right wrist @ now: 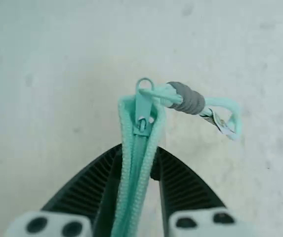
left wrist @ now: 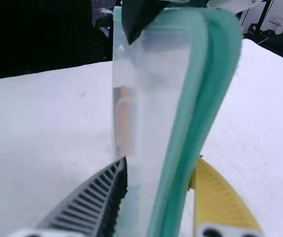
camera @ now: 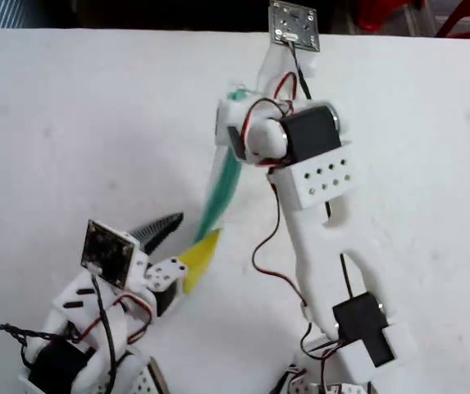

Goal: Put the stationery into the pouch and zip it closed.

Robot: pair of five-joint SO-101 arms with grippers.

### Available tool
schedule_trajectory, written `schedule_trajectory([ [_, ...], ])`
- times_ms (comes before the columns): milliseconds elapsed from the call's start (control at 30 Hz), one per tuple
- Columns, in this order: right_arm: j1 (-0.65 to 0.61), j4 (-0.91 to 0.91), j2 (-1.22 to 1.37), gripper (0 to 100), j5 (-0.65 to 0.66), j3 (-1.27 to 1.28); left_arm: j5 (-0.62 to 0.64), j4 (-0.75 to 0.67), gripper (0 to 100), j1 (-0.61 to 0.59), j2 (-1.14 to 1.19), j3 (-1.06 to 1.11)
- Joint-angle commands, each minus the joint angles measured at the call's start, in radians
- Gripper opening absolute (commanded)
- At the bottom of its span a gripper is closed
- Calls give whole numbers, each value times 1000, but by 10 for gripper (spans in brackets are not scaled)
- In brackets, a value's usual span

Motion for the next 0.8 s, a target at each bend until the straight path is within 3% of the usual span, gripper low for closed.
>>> schedule_trajectory([
  [0, 25, -58, -104, 19, 60, -41, 14, 38, 227, -44, -13, -72],
  [267, 5, -177, -162, 19, 209, -46, 20, 29, 226, -216, -13, -77],
  [400, -1, -222, -156, 19, 218, -43, 20, 20, 223, -268, -13, -71],
  [767, -242, -272, -12, 19, 218, -84, 94, -199, 221, -458, -12, 89],
])
